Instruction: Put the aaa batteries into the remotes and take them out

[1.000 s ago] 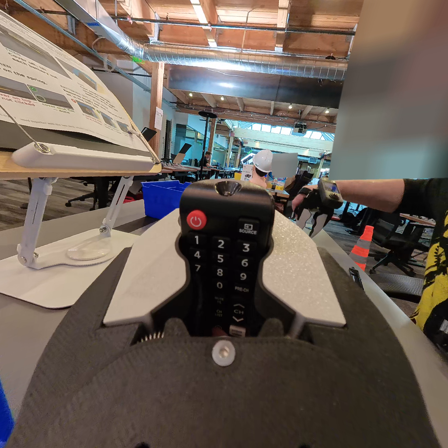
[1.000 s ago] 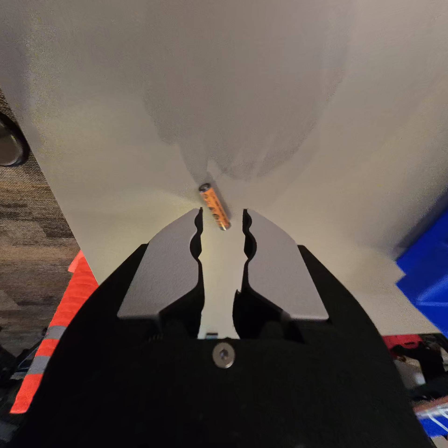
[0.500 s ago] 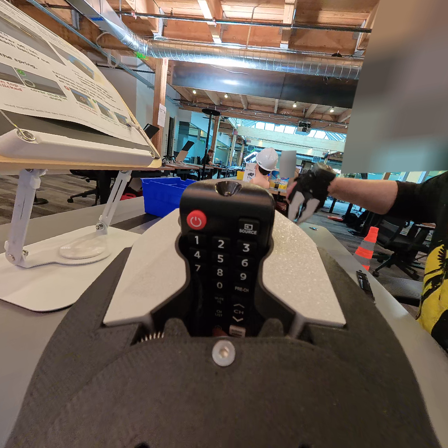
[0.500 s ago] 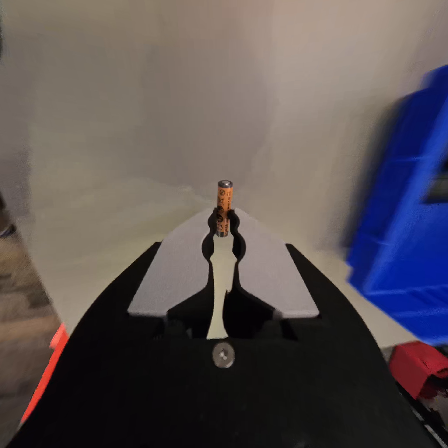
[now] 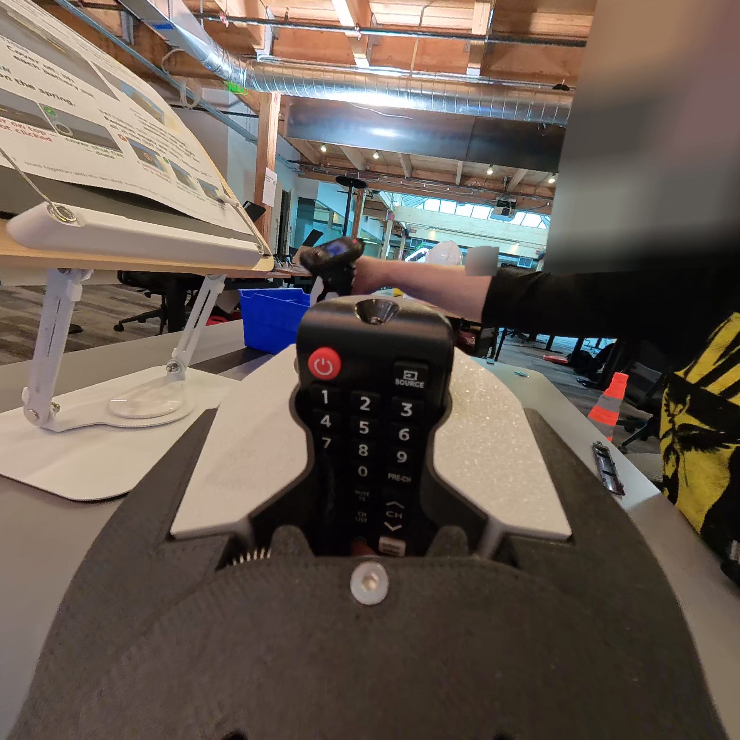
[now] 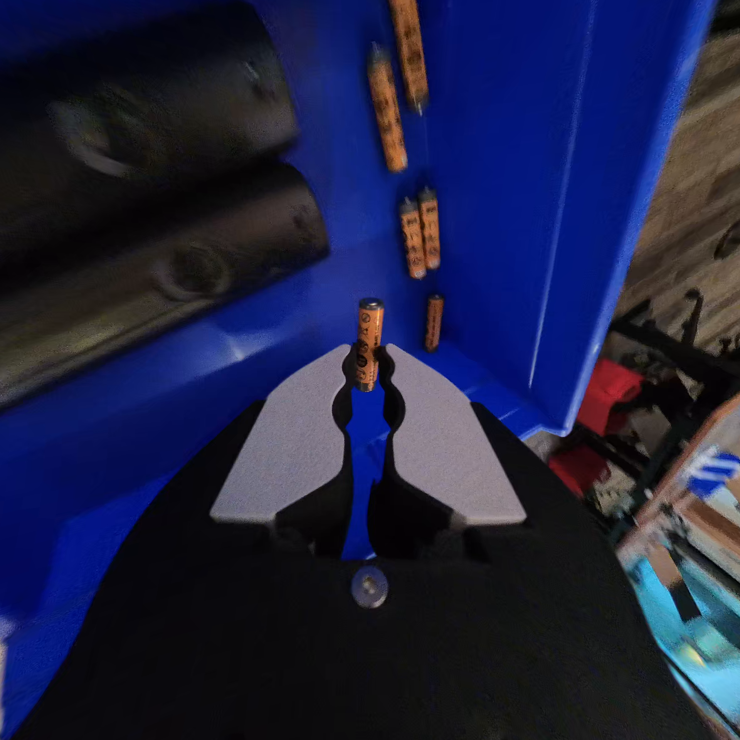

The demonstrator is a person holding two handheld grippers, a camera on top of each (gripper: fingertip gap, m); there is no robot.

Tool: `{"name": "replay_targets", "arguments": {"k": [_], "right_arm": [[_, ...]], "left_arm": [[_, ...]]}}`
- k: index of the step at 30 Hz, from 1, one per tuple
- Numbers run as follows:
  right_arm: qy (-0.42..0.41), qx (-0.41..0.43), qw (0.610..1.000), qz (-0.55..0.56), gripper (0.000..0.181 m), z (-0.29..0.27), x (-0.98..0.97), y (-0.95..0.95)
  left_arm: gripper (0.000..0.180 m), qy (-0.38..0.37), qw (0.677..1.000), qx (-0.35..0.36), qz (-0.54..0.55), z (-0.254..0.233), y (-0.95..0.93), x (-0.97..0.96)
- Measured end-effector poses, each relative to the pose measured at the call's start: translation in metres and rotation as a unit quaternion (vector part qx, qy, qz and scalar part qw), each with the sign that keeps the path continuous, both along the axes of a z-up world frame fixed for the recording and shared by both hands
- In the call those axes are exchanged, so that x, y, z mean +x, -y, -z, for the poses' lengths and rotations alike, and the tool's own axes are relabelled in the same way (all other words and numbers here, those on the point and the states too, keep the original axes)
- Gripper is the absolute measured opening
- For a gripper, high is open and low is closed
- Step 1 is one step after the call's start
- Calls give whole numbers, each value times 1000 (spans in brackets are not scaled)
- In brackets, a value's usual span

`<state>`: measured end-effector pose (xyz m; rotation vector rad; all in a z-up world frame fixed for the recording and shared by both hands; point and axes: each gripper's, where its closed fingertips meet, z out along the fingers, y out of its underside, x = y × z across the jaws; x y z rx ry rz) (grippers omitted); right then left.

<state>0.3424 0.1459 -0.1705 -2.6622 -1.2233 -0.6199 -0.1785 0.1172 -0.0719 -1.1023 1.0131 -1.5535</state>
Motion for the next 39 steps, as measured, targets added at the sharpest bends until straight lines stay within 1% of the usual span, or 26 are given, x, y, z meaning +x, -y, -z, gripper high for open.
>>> {"name": "replay_targets", "arguments": {"k": [2, 4, 8, 11, 12, 14, 16, 19, 22, 23, 25, 27, 29, 32, 33, 35, 37, 39], "right_arm": [[30, -48, 998, 15, 11, 17, 18, -1], [41, -64, 997, 3, 11, 29, 25, -6], [113, -97, 989, 1, 11, 39, 47, -11], [135, -77, 988, -6, 11, 40, 52, -23], [148, -85, 985, -2, 17, 40, 55, -23], [164, -76, 984, 11, 23, 37, 60, -25], [151, -76, 985, 25, 20, 34, 61, -23], [167, -40, 985, 14, 20, 11, 52, -19], [136, -1, 991, 5, 18, -25, 15, 6], [109, 12, 994, -7, 15, -37, -8, 21], [21, 30, 999, -24, 18, -57, -66, 60], [-90, 21, 994, -63, 22, -69, -142, 113], [-169, 7, 980, -109, 26, -73, -215, 171], [-262, -45, 953, -144, 28, -57, -303, 256], [-286, -60, 945, -146, 30, -49, -325, 279], [-302, -73, 939, -145, 38, -30, -354, 315], [-307, -80, 940, -127, 38, -12, -370, 342], [-314, -67, 941, -109, 38, -2, -384, 357]], "left_arm": [[60, 3, 1000, -1, 1, -2, -1, -1], [60, 5, 1000, 3, -1, -3, 0, -1], [60, 2, 1000, 6, 3, -3, 3, 1], [60, 1, 1000, 5, 6, -2, 4, 2], [60, 0, 1000, 5, 6, -1, 4, 2], [60, -1, 1000, 4, 7, -1, 4, 3], [60, -4, 1000, 5, 7, 0, 5, 4], [60, -4, 1000, 4, 6, 1, 4, 4], [60, 0, 1000, 1, 3, -1, 2, 4], [60, 1, 1000, 1, 2, -1, 2, 3], [60, 3, 1000, 2, -1, -2, 1, 3], [60, 4, 1000, 1, -3, -3, 1, 3], [60, 7, 1000, -1, -2, -5, 2, 3], [60, 16, 1000, -2, 3, -9, 6, 5], [60, 17, 1000, -1, 4, -10, 8, 6], [60, 18, 1000, 0, 9, -11, 12, 8], [60, 23, 1000, -1, 14, -14, 17, 10], [60, 27, 999, -1, 18, -16, 20, 11]]}}
